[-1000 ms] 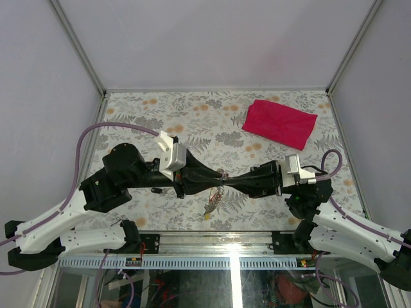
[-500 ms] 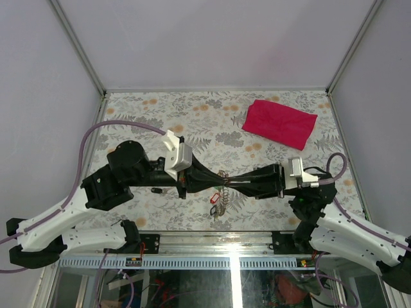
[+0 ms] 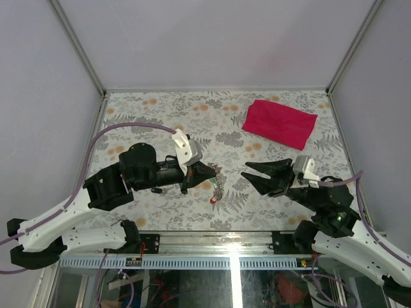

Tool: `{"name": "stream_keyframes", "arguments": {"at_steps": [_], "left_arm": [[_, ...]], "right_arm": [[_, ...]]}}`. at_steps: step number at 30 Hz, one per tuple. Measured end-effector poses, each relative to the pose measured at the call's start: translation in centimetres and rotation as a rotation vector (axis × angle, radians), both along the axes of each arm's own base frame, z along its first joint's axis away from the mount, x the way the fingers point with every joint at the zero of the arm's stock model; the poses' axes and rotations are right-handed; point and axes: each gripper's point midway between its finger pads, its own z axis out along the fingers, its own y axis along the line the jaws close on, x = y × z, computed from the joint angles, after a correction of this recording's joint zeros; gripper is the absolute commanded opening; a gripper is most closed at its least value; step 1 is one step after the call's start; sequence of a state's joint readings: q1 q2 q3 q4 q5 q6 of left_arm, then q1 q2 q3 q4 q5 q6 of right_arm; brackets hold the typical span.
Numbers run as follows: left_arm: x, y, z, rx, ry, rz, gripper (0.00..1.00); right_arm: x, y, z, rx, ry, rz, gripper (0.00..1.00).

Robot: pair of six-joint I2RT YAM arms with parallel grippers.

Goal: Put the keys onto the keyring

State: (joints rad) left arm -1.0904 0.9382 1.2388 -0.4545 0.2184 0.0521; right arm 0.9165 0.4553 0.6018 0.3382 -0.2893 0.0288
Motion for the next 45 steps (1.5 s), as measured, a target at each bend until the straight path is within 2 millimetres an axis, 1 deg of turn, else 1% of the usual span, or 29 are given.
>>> {"name": "stream_keyframes", "arguments": {"at_steps": [3, 6, 8, 11, 15, 17, 19, 20, 23, 25, 27, 28, 29, 30, 32, 34, 37, 43, 45], "left_arm": [[1.2, 0.5, -1.7, 0.038, 0.014, 0.060, 0.00], [2.5, 1.1, -3.6, 0.076, 0.036, 0.123, 0.00], [3.5, 1.8, -5.0, 0.101, 0.054, 0.169, 0.00], [5.3, 3.1, -6.7, 0.124, 0.086, 0.244, 0.00], [7.6, 5.4, -8.4, 0.130, 0.144, 0.339, 0.00], [8.7, 6.3, -9.1, 0.131, 0.169, 0.378, 0.00], [9.5, 7.1, -9.8, 0.135, 0.188, 0.408, 0.00], [9.7, 7.3, -10.2, 0.140, 0.198, 0.415, 0.00], [10.0, 7.8, -11.1, 0.150, 0.215, 0.429, 0.00], [10.2, 7.9, -11.4, 0.153, 0.219, 0.435, 0.00], [10.4, 8.1, -11.6, 0.154, 0.221, 0.444, 0.00], [10.5, 8.2, -11.7, 0.153, 0.221, 0.449, 0.00], [10.6, 8.3, -11.7, 0.153, 0.221, 0.452, 0.00], [10.7, 8.4, -11.8, 0.153, 0.222, 0.456, 0.00], [11.0, 8.6, -11.8, 0.150, 0.223, 0.465, 0.00], [11.1, 8.8, -11.9, 0.150, 0.224, 0.473, 0.00], [11.3, 9.0, -11.9, 0.150, 0.222, 0.481, 0.00], [11.5, 9.1, -12.0, 0.153, 0.221, 0.484, 0.00], [11.5, 9.0, -12.1, 0.157, 0.225, 0.483, 0.00]], "right_arm": [[2.0, -0.7, -2.5, -0.047, 0.132, -0.107, 0.38], [3.7, -1.1, -5.6, -0.104, 0.291, -0.196, 0.38], [4.7, -1.0, -8.2, -0.168, 0.420, -0.256, 0.40], [5.8, -0.5, -11.8, -0.289, 0.588, -0.319, 0.43], [7.1, 1.1, -15.9, -0.448, 0.759, -0.363, 0.49], [7.6, 1.7, -19.0, -0.528, 0.855, -0.356, 0.51], [8.3, 1.4, -21.5, -0.565, 0.953, -0.354, 0.51], [8.8, 1.0, -22.6, -0.569, 1.002, -0.354, 0.51], [10.0, 0.4, -24.9, -0.573, 1.104, -0.342, 0.51], [10.4, 1.0, -26.3, -0.589, 1.149, -0.285, 0.52], [10.4, 1.8, -27.9, -0.617, 1.188, -0.219, 0.52], [10.1, 2.5, -29.3, -0.647, 1.222, -0.157, 0.52], [10.2, 2.5, -29.5, -0.649, 1.227, -0.154, 0.53], [10.0, 2.8, -30.4, -0.669, 1.246, -0.116, 0.54], [9.8, 3.4, -31.5, -0.693, 1.270, -0.055, 0.54], [9.8, 4.1, -32.1, -0.701, 1.278, -0.007, 0.55], [9.8, 4.9, -32.5, -0.699, 1.269, 0.054, 0.56], [9.8, 5.6, -32.5, -0.687, 1.239, 0.123, 0.55], [9.9, 5.8, -32.9, -0.688, 1.240, 0.135, 0.55]]}}
